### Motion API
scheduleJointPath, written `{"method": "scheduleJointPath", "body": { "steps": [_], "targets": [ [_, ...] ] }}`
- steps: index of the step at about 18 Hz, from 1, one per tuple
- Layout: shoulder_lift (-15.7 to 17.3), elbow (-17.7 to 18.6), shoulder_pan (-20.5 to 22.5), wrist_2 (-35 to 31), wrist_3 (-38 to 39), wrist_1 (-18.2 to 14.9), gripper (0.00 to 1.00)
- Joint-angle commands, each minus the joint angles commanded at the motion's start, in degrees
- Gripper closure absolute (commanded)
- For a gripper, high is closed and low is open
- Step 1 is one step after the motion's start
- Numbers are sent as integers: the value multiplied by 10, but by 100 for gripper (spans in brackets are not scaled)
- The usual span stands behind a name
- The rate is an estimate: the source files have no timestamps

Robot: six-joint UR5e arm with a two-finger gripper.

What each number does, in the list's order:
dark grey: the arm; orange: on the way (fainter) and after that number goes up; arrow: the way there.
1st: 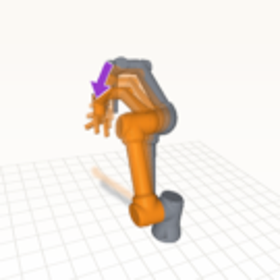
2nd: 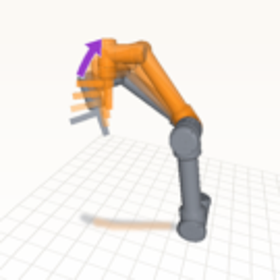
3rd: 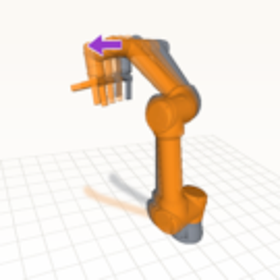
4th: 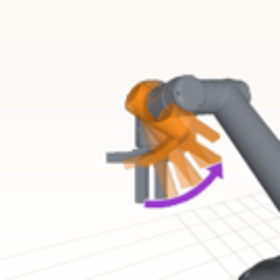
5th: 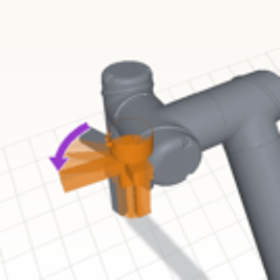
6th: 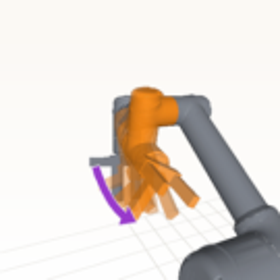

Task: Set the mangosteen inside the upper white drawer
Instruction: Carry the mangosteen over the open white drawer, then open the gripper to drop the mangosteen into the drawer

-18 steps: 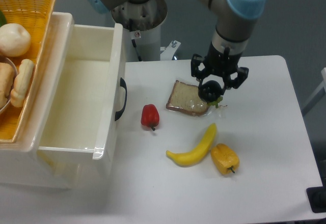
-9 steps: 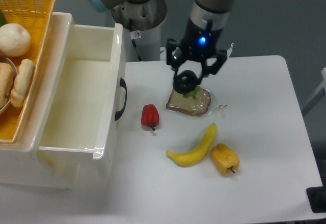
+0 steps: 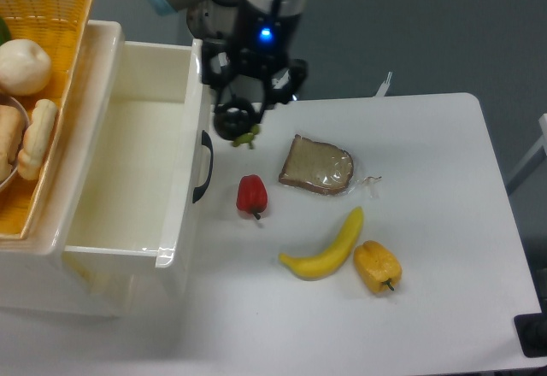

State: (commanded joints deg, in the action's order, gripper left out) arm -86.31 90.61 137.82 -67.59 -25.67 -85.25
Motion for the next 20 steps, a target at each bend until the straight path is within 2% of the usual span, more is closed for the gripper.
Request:
{"method": "scheduleJointPath", "body": {
  "steps": [3, 5, 7, 8, 10, 11, 14, 20],
  "targets": [
    [-3, 3, -25, -1, 4, 0, 75],
    [-4, 10, -33, -2, 4, 2, 68],
    [-4, 14, -40, -3, 3, 2, 66],
    [-4, 18, -43, -3, -1, 3, 57],
    [-6, 20, -55, -4, -9, 6, 20],
    [-10, 20, -55, -4, -16, 6, 6],
    [-11, 20, -56, -4, -17, 6, 0],
    [-12, 14, -41, -22, -38, 9, 0]
  ]
}}
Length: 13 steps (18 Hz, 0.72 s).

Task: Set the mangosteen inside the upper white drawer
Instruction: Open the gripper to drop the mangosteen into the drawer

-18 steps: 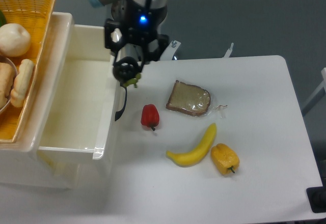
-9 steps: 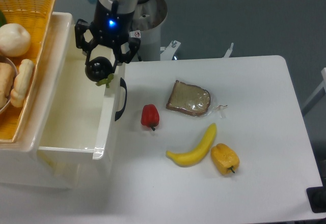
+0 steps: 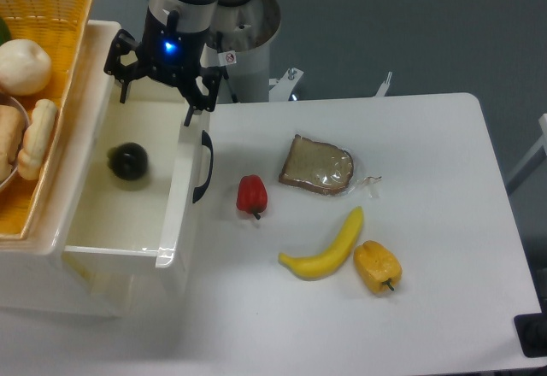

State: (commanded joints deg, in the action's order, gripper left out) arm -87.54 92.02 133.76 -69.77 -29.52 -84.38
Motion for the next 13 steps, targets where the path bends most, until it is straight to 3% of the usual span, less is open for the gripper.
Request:
{"method": "scheduleJointPath", "body": {
  "steps": [2, 7, 13],
  "targets": [
    [-2, -1, 21, -40, -10, 1, 0],
    [-20, 4, 26, -161, -79, 1, 0],
    [-51, 8, 56, -212, -94, 32, 0]
  ]
}}
